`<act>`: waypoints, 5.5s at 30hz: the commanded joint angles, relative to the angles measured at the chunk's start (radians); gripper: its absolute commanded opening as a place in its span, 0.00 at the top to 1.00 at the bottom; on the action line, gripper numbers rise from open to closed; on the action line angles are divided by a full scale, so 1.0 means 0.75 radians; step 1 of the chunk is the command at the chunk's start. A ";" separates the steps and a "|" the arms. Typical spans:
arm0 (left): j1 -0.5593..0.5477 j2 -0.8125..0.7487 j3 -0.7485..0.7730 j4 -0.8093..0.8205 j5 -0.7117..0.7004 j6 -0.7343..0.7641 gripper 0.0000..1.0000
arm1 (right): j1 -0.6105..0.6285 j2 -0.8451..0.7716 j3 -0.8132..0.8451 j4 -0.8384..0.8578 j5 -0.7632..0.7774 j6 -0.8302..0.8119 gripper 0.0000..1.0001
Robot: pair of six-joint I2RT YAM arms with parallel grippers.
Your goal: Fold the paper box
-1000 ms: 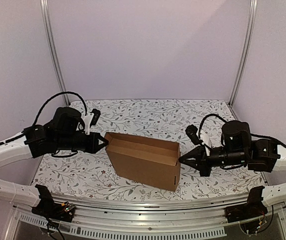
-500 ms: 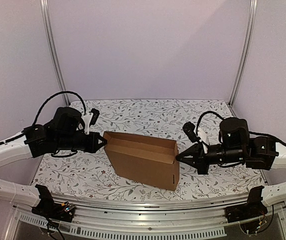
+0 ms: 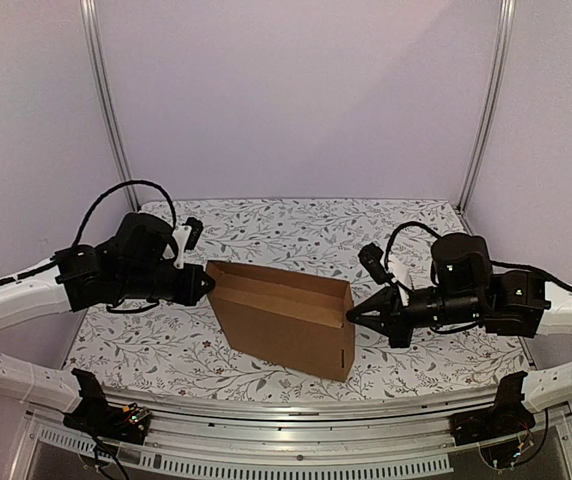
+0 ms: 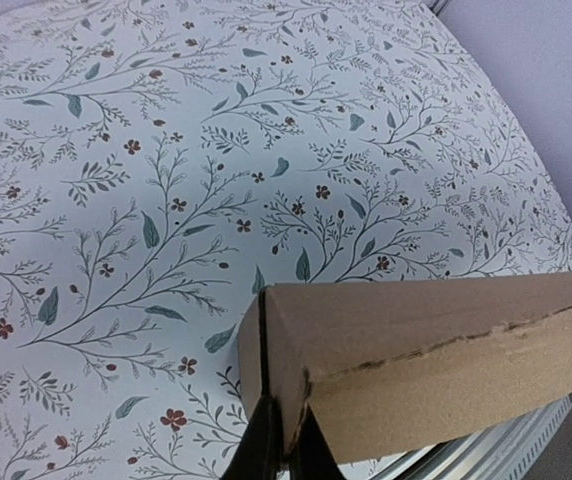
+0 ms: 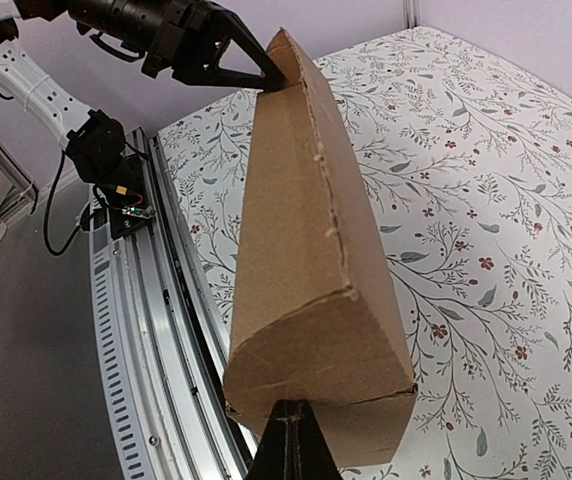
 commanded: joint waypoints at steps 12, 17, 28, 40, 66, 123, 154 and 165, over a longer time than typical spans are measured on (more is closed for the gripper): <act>-0.098 0.083 0.009 -0.061 0.072 -0.010 0.94 | -0.004 0.023 0.009 0.056 0.036 0.032 1.00; -0.122 0.108 0.024 -0.062 0.053 -0.007 0.94 | -0.002 0.020 -0.004 0.107 0.036 0.057 1.00; -0.177 0.151 0.058 -0.076 -0.027 0.005 0.94 | -0.004 0.070 -0.008 0.182 0.068 0.170 1.00; -0.220 0.175 0.077 -0.095 -0.112 0.003 0.95 | -0.004 0.056 0.036 0.097 0.154 0.209 0.90; -0.339 0.161 0.007 -0.046 -0.463 -0.421 0.94 | -0.003 -0.180 0.186 -0.421 0.284 0.174 0.61; -0.414 0.215 0.063 -0.098 -0.589 -0.515 0.91 | 0.032 0.238 0.383 -0.515 0.577 0.379 1.00; -0.505 0.278 0.083 -0.100 -0.702 -0.474 0.92 | -0.014 0.200 0.402 -0.414 0.411 0.724 1.00; -0.537 0.291 0.078 -0.097 -0.740 -0.470 0.92 | -0.032 0.244 0.470 -0.525 0.424 0.727 1.00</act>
